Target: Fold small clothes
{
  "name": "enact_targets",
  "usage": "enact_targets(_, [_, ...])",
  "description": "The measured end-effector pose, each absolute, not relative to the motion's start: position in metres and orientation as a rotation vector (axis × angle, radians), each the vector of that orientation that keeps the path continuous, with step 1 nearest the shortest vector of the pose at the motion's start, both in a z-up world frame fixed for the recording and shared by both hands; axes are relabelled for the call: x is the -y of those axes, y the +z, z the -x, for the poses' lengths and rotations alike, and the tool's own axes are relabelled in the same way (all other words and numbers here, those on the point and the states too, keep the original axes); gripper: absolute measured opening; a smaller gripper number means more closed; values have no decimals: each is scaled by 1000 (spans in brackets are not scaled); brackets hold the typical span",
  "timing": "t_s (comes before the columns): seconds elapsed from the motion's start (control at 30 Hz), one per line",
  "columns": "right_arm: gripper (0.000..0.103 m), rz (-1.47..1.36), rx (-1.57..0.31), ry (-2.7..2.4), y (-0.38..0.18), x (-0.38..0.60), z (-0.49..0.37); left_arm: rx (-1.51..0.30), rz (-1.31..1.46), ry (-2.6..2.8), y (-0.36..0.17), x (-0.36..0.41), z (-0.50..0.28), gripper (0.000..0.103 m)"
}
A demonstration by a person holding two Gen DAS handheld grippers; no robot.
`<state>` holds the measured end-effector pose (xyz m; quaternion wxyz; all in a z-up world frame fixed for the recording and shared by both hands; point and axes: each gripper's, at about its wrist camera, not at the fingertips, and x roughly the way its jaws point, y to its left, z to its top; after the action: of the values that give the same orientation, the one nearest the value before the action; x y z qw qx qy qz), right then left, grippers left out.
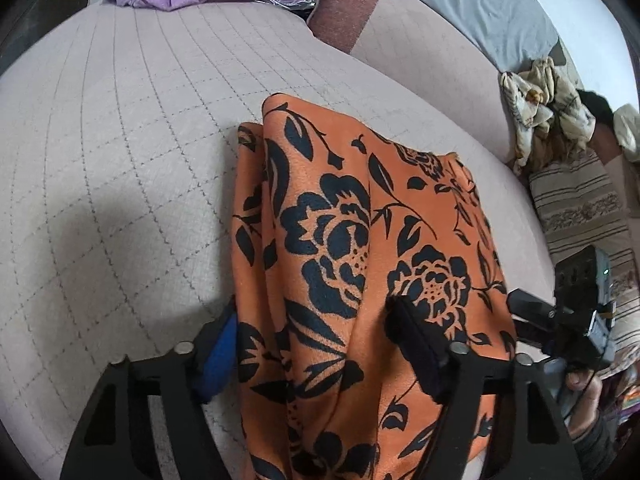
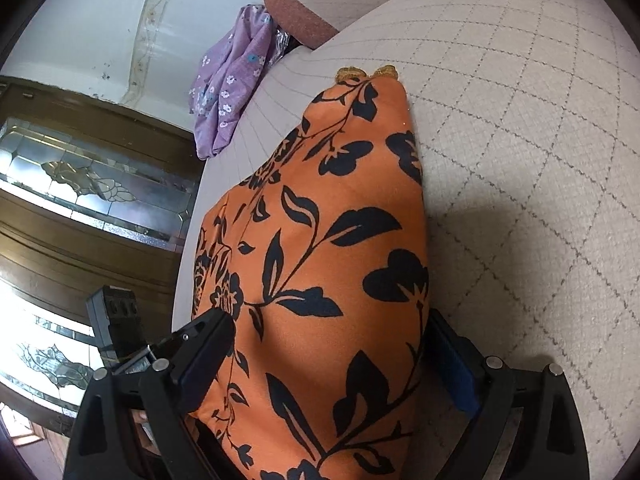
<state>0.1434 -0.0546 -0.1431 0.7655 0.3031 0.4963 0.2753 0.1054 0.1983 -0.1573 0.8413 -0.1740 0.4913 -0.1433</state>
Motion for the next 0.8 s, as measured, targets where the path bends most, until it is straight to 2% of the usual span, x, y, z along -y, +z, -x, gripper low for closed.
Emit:
enact_targets(0.17, [96, -643, -1085, 599, -143, 56, -140, -1016, 433, -340, -160, -210, -103, 71])
enact_targets(0.33, [97, -620, -1077, 614, -141, 52, -138, -1012, 469, -383, -160, -220, -98, 79])
enact_targets(0.43, [97, -589, -1076, 614, -140, 49, -137, -1021, 468, -390, -161, -218, -101, 78])
enact_targets(0.47, [97, -570, -1078, 612, -138, 47, -136, -1020, 466, -387, -160, -218, -101, 77])
enact_targets(0.5, [97, -555, -1081, 611, -137, 44, -136, -1018, 457, -381, -161, -219, -101, 60])
enact_targets(0.53, [96, -531, -1086, 608, -136, 41, -136, -1023, 459, -392, -162, -219, -102, 50])
enact_targets(0.57, [95, -504, -1089, 601, -133, 38, -136, -1023, 483, -406, -164, -222, -102, 48])
enact_targets(0.6, [85, -481, -1092, 593, -132, 35, -136, -1024, 497, -412, -164, -225, -102, 41])
enact_targets(0.63, [70, -452, -1095, 577, -130, 33, -135, -1021, 500, -417, -163, -226, -101, 37])
enact_targets(0.67, [65, -433, -1097, 573, -129, 31, -135, -1014, 492, -417, -161, -226, -100, 35])
enact_targets(0.7, [48, -449, -1097, 587, -127, 32, -136, -1002, 466, -412, -157, -224, -98, 33])
enact_targets(0.73, [41, -454, -1093, 593, -125, 33, -135, -991, 442, -410, -153, -222, -95, 31])
enact_targets(0.8, [38, -398, -1063, 592, -112, 30, -132, -952, 398, -402, -139, -216, -89, 30])
